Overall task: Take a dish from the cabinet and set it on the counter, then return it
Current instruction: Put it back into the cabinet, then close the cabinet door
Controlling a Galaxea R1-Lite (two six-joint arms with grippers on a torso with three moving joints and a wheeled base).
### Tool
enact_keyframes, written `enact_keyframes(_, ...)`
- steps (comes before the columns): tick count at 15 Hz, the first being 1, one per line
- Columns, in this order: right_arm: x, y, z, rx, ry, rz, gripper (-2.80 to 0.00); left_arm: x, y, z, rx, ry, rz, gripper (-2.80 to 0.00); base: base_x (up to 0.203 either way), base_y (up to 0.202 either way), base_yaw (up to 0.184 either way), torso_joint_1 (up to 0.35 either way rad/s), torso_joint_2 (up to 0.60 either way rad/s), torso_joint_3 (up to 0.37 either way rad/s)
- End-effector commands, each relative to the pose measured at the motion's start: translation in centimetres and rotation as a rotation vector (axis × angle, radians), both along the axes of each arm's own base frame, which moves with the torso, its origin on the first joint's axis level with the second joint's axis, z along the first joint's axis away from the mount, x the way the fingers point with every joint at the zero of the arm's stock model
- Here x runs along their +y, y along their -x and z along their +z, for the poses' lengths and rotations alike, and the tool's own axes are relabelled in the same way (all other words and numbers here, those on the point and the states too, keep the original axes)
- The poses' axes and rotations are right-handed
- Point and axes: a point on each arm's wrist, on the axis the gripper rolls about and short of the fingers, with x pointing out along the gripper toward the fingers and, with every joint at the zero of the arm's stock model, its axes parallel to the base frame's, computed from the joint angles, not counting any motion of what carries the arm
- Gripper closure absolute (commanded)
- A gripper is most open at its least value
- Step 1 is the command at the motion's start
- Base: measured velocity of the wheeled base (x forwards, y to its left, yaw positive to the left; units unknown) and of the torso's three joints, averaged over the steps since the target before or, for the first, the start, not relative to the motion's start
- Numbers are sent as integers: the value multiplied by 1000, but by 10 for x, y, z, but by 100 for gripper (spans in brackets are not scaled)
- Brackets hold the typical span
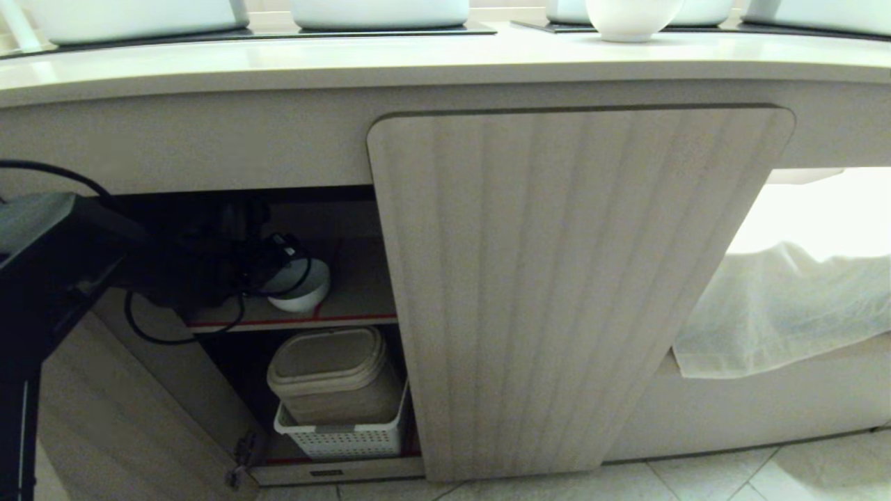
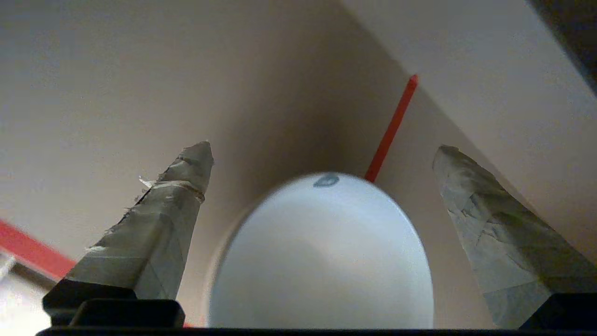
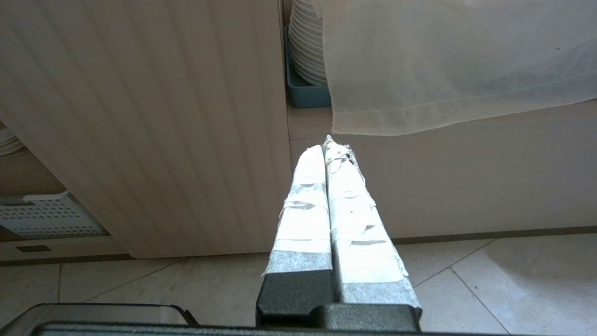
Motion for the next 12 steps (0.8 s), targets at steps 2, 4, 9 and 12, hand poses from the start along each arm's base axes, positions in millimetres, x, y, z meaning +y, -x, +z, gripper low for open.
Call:
enact_keyframes(2, 0, 0, 0, -1, 0, 0, 0, 0, 5, -7, -57, -54, -20, -280, 0, 0, 0, 0, 0, 0)
enact_keyframes(4, 0, 0, 0, -1, 0, 0, 0, 1, 9, -13, -104, -112, -42, -280, 0, 0, 0, 0, 0, 0)
enact_keyframes(9, 0, 0, 0, -1, 0, 0, 0, 2, 15, -21, -204, -249, -75, -280, 0, 0, 0, 0, 0, 0)
enact_keyframes(12, 0, 0, 0, -1, 0, 0, 0, 2, 18, -22, -191, -283, -87, -280, 0, 0, 0, 0, 0, 0)
